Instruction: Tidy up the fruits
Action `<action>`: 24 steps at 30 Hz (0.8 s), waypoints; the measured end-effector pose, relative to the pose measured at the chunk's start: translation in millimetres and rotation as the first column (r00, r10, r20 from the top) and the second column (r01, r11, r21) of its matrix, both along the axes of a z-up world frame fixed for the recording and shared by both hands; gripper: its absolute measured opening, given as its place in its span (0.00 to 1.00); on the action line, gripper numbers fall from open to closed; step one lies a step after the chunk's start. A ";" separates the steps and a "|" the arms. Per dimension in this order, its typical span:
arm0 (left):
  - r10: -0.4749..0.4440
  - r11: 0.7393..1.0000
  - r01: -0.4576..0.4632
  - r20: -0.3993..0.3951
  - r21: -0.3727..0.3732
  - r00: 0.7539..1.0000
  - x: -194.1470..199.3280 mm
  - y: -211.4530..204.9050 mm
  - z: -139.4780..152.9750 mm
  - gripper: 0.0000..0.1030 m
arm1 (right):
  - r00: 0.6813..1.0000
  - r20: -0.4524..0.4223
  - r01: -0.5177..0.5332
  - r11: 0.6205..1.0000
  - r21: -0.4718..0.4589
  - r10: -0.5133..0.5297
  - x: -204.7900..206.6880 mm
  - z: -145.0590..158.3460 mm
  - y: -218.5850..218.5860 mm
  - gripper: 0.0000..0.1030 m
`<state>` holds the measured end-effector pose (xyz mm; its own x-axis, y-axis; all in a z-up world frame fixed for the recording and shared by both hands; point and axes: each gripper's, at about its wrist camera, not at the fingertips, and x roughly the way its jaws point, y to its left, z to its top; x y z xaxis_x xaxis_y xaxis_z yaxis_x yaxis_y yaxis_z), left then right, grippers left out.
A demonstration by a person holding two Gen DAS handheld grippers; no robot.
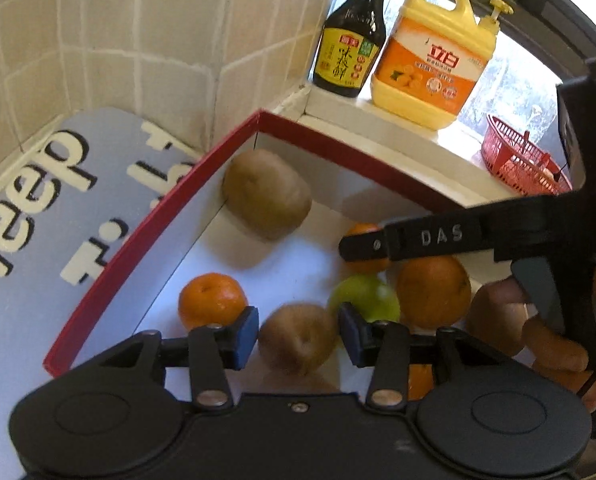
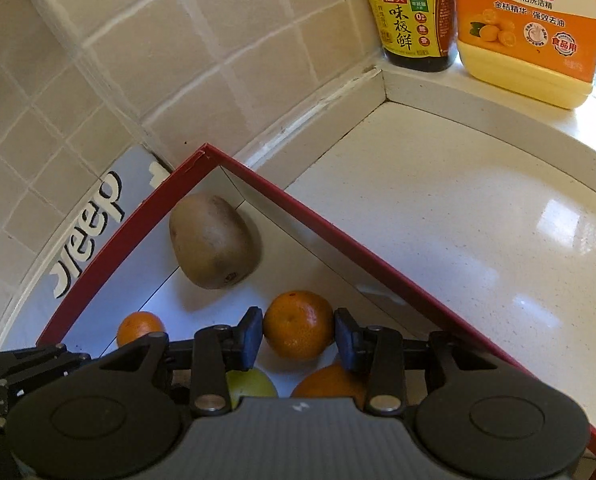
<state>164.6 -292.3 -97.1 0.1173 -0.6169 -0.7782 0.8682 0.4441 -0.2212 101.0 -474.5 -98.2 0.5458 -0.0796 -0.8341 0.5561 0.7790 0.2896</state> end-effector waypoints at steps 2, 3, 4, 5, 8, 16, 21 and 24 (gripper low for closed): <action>-0.008 1.000 0.008 0.007 -0.001 1.000 -2.7 0.6 0.5 0.57 | 1.000 -0.004 0.003 1.000 -0.001 -0.003 0.2 0.8 0.8 0.40; -0.012 1.000 0.012 0.010 0.001 1.000 -4.1 0.7 1.0 0.59 | 1.000 -0.003 0.003 1.000 0.002 -0.003 -0.6 1.7 0.6 0.40; -0.014 1.000 0.014 0.013 -0.001 1.000 -5.5 1.5 1.8 0.59 | 1.000 -0.001 0.004 1.000 0.007 -0.004 -1.9 2.9 0.7 0.41; -0.015 1.000 0.015 0.015 -0.008 1.000 -7.1 3.7 3.6 0.63 | 1.000 0.002 0.007 1.000 0.013 -0.007 -4.1 4.4 1.0 0.41; 0.004 1.000 -0.004 0.016 -0.031 1.000 -10.3 14.0 11.6 0.72 | 1.000 0.010 0.012 1.000 0.018 -0.012 -11.2 11.8 2.4 0.41; 0.095 0.987 -0.081 0.097 -0.138 0.991 -30.7 63.4 76.9 0.76 | 0.996 0.084 0.003 0.999 -0.039 0.000 -42.2 72.3 31.2 0.52; 0.185 0.965 -0.147 0.165 -0.219 0.969 -60.3 109.7 124.9 0.78 | 0.985 0.171 -0.011 0.992 -0.122 0.032 -79.1 127.3 70.7 0.64; 0.250 0.948 -0.200 0.188 -0.249 0.950 -82.5 127.9 143.7 0.78 | 0.975 0.216 -0.025 0.988 -0.150 0.058 -101.2 150.7 93.9 0.68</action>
